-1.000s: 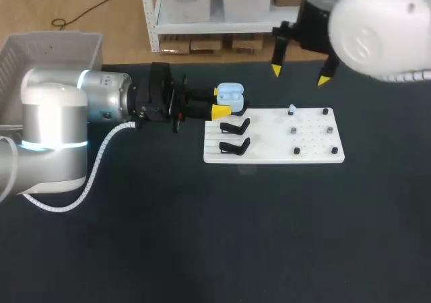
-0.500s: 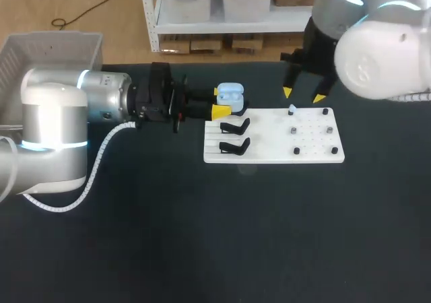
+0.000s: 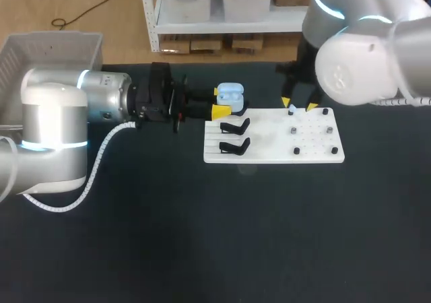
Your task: Pick up each earbud case from the left stands, insert the matching earbuds, close the lid, and place the case in the box.
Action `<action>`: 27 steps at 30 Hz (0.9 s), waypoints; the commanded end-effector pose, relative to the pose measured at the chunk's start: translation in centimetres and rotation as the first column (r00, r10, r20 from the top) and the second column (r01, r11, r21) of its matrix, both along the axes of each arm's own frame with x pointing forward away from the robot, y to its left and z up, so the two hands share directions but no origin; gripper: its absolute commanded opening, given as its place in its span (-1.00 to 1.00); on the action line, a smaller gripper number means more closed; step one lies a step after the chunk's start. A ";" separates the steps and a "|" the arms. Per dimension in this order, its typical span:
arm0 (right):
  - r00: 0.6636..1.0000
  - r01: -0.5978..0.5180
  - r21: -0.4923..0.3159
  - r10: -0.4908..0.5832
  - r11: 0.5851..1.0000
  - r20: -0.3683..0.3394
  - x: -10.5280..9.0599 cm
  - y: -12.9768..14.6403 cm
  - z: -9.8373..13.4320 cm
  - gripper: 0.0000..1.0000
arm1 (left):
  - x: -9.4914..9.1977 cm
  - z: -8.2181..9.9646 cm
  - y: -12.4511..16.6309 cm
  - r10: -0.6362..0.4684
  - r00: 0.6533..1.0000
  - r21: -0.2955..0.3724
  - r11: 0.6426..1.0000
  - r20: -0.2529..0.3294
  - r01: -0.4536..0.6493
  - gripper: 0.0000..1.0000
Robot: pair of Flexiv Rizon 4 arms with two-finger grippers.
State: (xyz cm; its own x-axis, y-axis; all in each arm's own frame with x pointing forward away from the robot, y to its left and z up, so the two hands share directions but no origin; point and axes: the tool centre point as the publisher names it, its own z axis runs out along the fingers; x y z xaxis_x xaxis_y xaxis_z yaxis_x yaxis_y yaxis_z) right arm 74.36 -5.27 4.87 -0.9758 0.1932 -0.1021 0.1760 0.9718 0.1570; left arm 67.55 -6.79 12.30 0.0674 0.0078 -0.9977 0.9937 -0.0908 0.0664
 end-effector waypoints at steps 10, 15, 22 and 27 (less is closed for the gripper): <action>0.999 0.018 -0.015 -0.017 1.000 0.028 0.9 -0.4 -2.0 -0.13 | -0.1 0.0 0.0 0.004 1.000 -0.002 1.000 0.003 -0.004 -1.00; 0.999 0.024 -0.014 -0.024 1.000 0.024 1.1 -0.3 -2.4 -0.16 | -0.1 0.0 0.0 0.004 1.000 -0.002 1.000 0.003 -0.004 -1.00; 0.999 0.042 -0.009 -0.042 0.999 0.020 1.6 -0.4 -2.9 -0.23 | -0.1 0.0 0.0 0.004 1.000 -0.002 1.000 0.003 -0.004 -1.00; 0.998 0.057 0.002 -0.057 0.998 0.024 2.1 -0.4 -3.1 -0.29 | -0.1 0.0 0.0 0.004 1.000 -0.002 1.000 0.003 -0.004 -1.00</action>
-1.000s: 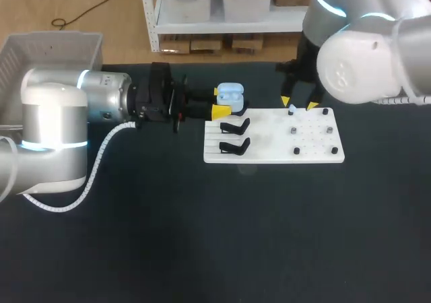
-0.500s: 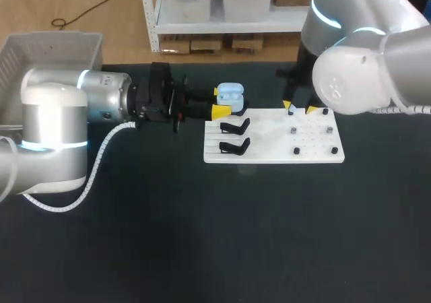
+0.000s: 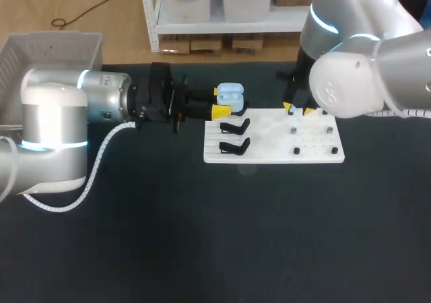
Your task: Pick up each earbud case from the left stands, insert the matching earbuds, close the lid, and place the case in the box.
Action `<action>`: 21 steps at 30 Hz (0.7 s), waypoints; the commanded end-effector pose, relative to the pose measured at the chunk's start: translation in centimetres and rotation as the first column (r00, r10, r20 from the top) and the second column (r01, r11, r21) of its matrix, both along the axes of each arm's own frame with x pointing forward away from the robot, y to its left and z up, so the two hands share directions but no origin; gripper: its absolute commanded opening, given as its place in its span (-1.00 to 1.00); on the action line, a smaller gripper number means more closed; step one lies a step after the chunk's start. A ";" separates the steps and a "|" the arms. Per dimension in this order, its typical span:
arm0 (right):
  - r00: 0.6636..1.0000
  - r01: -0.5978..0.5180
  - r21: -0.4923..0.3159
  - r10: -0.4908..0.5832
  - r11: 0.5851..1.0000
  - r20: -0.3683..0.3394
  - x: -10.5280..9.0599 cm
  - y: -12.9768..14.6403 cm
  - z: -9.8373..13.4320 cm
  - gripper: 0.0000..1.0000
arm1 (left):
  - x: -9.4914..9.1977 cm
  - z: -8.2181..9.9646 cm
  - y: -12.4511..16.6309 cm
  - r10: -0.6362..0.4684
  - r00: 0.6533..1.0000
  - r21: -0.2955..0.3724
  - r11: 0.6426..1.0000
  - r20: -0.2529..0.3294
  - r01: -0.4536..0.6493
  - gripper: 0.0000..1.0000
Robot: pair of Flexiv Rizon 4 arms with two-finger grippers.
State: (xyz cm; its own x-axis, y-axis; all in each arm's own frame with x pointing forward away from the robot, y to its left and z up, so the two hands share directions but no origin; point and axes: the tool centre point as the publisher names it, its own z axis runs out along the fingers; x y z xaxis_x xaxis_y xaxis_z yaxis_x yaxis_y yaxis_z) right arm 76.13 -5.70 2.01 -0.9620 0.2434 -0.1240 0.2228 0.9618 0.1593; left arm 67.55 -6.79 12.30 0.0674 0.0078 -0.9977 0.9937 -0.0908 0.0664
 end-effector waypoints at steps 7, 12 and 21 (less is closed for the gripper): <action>1.000 0.016 0.005 -0.016 1.000 0.007 0.7 0.1 -0.4 -0.36 | -0.1 0.0 0.0 0.004 1.000 -0.002 1.000 0.003 -0.004 -1.00; 1.000 0.021 0.005 -0.021 1.000 0.002 0.7 0.1 -0.7 -0.40 | -0.1 0.0 0.0 0.004 1.000 -0.002 1.000 0.003 -0.004 -1.00; 1.000 0.027 0.010 -0.027 1.000 -0.004 0.9 0.2 -0.8 -0.47 | -0.1 0.0 0.0 0.004 1.000 -0.002 1.000 0.003 -0.004 -1.00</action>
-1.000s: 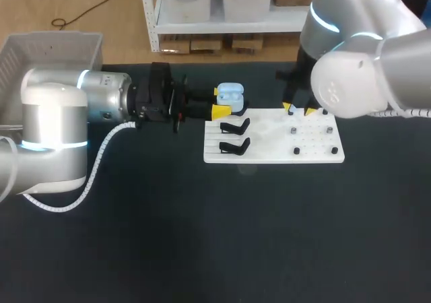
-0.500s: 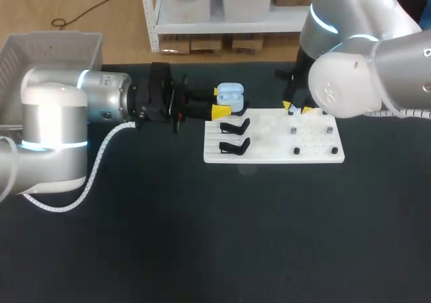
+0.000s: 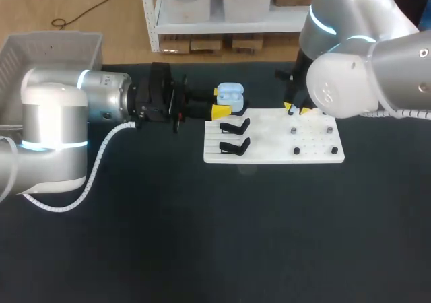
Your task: Pick up each earbud case from the left stands, insert the matching earbuds, close the lid, and place the case in the box.
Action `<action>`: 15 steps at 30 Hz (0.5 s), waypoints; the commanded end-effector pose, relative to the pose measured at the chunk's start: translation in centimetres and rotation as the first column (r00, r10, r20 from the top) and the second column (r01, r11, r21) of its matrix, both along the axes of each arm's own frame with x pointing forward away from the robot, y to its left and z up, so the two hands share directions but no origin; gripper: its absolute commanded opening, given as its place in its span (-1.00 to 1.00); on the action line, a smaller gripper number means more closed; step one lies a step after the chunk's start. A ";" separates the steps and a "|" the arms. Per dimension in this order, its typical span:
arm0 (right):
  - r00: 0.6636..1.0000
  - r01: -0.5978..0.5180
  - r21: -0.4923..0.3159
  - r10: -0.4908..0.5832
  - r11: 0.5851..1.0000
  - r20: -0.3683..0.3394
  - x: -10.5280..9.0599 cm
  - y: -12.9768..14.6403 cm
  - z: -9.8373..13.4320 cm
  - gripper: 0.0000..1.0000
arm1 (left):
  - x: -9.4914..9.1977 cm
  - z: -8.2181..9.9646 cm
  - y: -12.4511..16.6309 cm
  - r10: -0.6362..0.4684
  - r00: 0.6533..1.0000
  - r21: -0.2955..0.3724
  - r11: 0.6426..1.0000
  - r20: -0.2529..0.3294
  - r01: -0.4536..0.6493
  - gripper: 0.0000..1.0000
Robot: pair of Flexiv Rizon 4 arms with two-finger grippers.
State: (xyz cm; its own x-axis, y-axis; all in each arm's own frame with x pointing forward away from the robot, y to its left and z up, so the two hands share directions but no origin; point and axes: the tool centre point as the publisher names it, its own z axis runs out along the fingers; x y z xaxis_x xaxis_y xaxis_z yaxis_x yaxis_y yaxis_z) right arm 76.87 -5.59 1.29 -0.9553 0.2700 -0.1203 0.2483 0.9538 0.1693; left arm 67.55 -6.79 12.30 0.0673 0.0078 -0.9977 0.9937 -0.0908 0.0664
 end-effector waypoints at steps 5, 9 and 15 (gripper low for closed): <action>1.000 -0.001 0.002 0.001 1.000 -0.007 0.3 0.2 -0.2 -0.48 | -0.1 0.0 0.0 0.004 1.000 -0.002 1.000 0.003 -0.004 -1.00; 1.000 -0.002 0.003 0.002 1.000 -0.011 0.4 0.3 -0.3 -0.50 | -0.1 0.0 0.0 0.004 1.000 -0.002 1.000 0.003 -0.004 -1.00; 1.000 -0.002 0.005 0.002 1.000 -0.012 0.6 0.4 -0.4 -0.77 | -0.1 0.0 0.0 0.004 1.000 -0.002 1.000 0.003 -0.004 -1.00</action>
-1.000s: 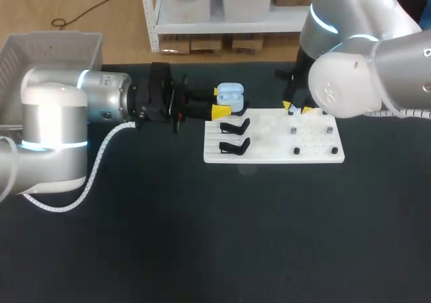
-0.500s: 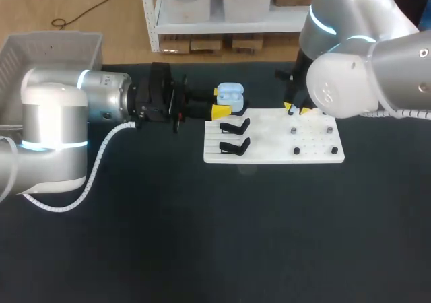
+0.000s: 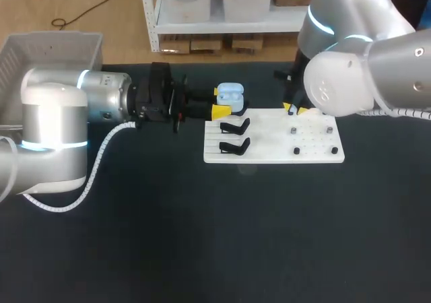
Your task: Pick up each earbud case from the left stands, insert the matching earbuds, close the lid, and place the case in the box.
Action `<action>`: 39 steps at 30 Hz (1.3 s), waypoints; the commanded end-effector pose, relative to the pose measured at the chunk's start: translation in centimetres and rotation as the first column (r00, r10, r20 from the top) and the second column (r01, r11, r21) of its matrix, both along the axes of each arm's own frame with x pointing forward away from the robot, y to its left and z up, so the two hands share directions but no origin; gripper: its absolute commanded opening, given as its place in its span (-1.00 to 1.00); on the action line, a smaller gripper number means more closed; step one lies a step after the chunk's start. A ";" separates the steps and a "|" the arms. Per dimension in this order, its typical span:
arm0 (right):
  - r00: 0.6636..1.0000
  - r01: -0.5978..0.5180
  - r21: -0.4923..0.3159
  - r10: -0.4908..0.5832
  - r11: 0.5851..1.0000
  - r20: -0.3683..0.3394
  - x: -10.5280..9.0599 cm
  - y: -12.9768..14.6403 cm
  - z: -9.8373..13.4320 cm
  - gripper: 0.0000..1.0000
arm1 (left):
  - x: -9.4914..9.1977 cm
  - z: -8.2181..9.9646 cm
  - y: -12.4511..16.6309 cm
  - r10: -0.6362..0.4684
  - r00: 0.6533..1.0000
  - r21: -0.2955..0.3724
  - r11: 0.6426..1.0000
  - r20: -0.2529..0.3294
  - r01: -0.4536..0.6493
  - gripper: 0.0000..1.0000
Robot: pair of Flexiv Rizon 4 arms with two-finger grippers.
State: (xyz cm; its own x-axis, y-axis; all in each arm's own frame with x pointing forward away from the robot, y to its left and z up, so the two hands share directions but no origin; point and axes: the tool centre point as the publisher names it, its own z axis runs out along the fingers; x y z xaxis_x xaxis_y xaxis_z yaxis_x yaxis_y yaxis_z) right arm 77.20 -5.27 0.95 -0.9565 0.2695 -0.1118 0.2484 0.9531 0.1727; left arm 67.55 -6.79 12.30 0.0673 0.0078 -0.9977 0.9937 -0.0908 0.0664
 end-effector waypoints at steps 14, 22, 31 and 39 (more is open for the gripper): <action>1.000 -0.004 -0.017 0.004 1.000 -0.006 -1.1 -0.4 2.2 -1.00 | -0.1 0.0 0.0 0.004 1.000 -0.002 1.000 0.003 -0.004 -1.00; 0.999 -0.019 -0.045 0.021 0.999 0.040 -3.1 -0.5 6.7 -1.00 | -0.1 0.0 0.0 0.004 1.000 -0.002 1.000 0.003 -0.004 -1.00; 0.987 -0.078 -0.061 0.086 0.995 0.139 -6.5 1.1 14.7 -1.00 | -0.1 0.0 0.0 0.004 1.000 -0.002 1.000 0.003 -0.004 -1.00; 0.969 -0.156 -0.061 0.165 0.986 0.183 -9.7 3.7 20.7 -1.00 | -0.1 0.0 0.0 0.004 1.000 -0.002 1.000 0.003 -0.004 -1.00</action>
